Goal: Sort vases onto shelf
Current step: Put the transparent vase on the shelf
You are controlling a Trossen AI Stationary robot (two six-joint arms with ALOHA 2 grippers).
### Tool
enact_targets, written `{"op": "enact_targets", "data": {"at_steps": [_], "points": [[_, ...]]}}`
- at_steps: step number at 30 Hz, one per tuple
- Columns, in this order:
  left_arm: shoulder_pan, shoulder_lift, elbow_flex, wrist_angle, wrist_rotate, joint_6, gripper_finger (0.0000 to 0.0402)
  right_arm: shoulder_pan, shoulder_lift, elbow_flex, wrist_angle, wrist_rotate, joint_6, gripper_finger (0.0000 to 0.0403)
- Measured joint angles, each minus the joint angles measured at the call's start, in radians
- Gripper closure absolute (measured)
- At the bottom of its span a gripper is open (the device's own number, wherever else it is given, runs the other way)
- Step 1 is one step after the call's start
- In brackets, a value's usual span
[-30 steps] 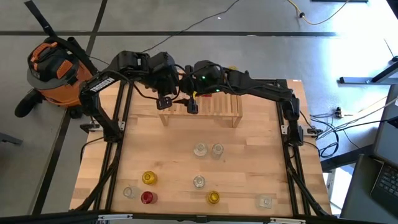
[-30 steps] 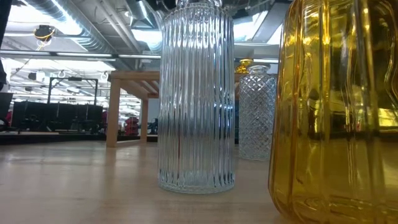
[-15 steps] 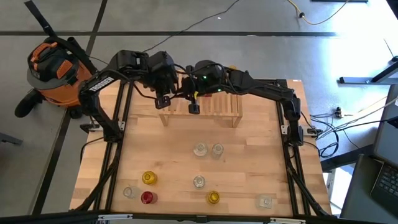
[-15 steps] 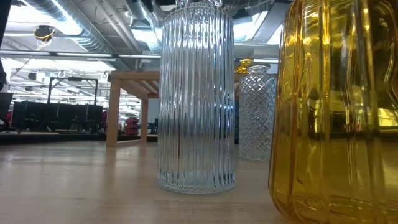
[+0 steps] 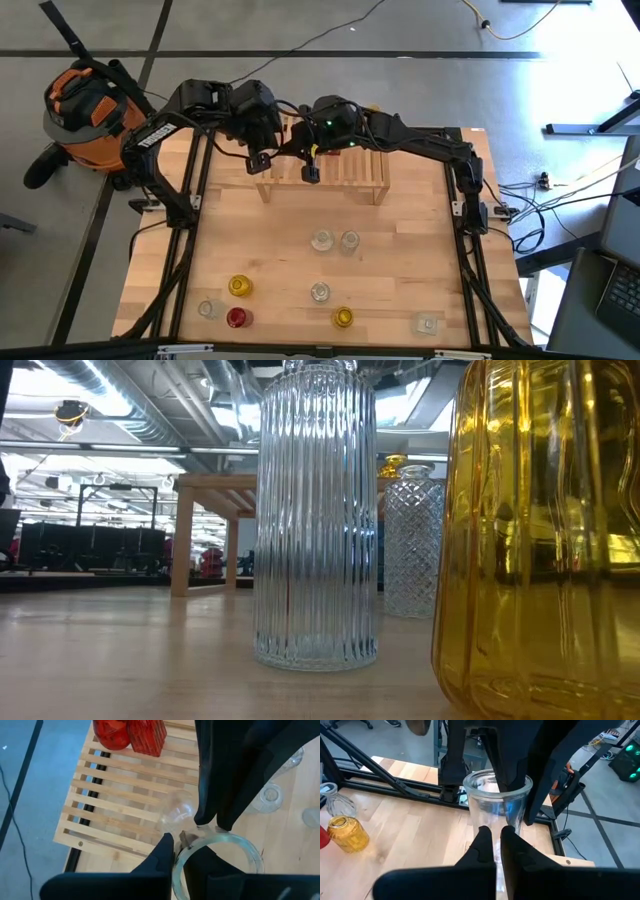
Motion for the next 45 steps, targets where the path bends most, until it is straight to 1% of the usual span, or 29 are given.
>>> {"op": "enact_targets", "data": {"at_steps": [7, 10, 13, 18, 19, 21, 24, 26, 28, 30, 31, 34, 40, 45], "points": [[-0.001, 0.000, 0.000, 0.000, 0.007, 0.000, 0.0388, 0.000, 0.000, 0.000, -0.007, -0.035, 0.027, 0.0398], [-0.001, 0.000, 0.000, 0.000, 0.012, -0.001, 0.0388, 0.000, 0.000, 0.000, -0.006, -0.046, 0.026, 0.0382], [-0.001, 0.000, 0.001, 0.000, 0.012, -0.004, 0.0388, 0.000, 0.000, 0.000, -0.007, -0.060, 0.030, 0.0342], [-0.001, 0.000, 0.001, -0.012, 0.006, -0.008, 0.0388, 0.001, 0.013, 0.000, 0.005, -0.055, 0.084, 0.0244], [0.000, 0.000, 0.001, -0.010, 0.015, -0.011, 0.0388, 0.001, 0.016, 0.000, 0.006, -0.049, 0.099, 0.0227], [-0.002, 0.001, 0.005, 0.046, 0.059, -0.018, 0.0388, 0.004, 0.036, 0.000, 0.027, -0.034, 0.106, 0.0194], [-0.012, 0.001, 0.003, 0.029, 0.078, -0.022, 0.0388, 0.014, 0.068, -0.004, 0.048, -0.027, 0.113, 0.0158], [-0.018, 0.001, 0.004, 0.044, 0.075, -0.022, 0.0388, 0.020, 0.079, -0.004, 0.079, -0.021, 0.134, 0.0145], [-0.018, 0.001, 0.004, 0.029, 0.073, -0.022, 0.0388, 0.026, 0.087, -0.001, 0.104, 0.011, 0.158, 0.0143], [-0.018, 0.001, 0.004, 0.017, 0.070, -0.032, 0.0388, 0.034, 0.098, -0.001, 0.105, 0.049, 0.165, 0.0161], [-0.018, 0.001, 0.004, 0.017, 0.065, -0.036, 0.0388, 0.035, 0.101, -0.002, 0.105, 0.064, 0.167, 0.0178], [-0.017, 0.002, 0.003, 0.011, 0.057, -0.041, 0.0385, 0.040, 0.101, -0.002, 0.108, 0.071, 0.156, 0.0247], [-0.016, -0.005, 0.003, 0.013, 0.055, -0.034, 0.0367, 0.040, 0.098, -0.001, 0.113, 0.066, 0.131, 0.0249], [-0.014, -0.024, 0.003, 0.019, 0.050, -0.017, 0.0363, 0.039, 0.098, -0.001, 0.141, 0.107, 0.159, 0.0249]]}}
